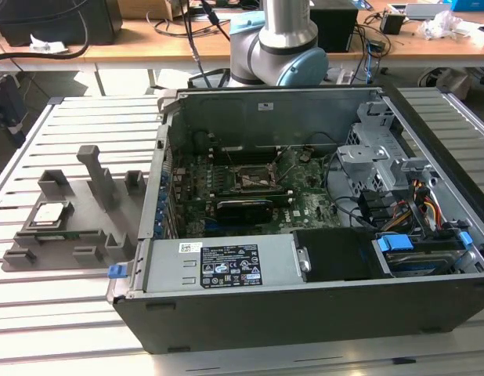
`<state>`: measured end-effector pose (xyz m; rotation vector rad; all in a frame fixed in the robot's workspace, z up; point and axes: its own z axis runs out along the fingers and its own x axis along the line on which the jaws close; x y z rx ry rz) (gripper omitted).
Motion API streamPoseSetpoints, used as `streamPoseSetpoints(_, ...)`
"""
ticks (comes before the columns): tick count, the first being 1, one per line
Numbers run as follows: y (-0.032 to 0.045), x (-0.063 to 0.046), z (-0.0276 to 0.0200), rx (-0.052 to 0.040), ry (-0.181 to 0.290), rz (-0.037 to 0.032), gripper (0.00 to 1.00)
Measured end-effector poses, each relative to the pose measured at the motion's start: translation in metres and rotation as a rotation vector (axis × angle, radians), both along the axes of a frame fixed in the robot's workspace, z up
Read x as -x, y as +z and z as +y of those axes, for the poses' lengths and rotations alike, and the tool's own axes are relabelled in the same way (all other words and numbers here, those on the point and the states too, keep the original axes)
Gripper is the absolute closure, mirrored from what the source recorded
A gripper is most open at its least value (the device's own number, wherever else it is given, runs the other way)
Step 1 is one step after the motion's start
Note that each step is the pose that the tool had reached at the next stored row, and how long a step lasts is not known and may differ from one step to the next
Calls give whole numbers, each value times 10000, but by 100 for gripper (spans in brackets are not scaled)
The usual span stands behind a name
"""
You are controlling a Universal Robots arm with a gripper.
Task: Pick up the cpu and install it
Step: 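Pick up the cpu and move it towards the insertion slot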
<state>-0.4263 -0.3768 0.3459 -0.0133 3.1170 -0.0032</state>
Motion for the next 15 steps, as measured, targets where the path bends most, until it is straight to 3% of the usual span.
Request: streamPoseSetpoints(15,-102,0,0,0,0,-1,28)
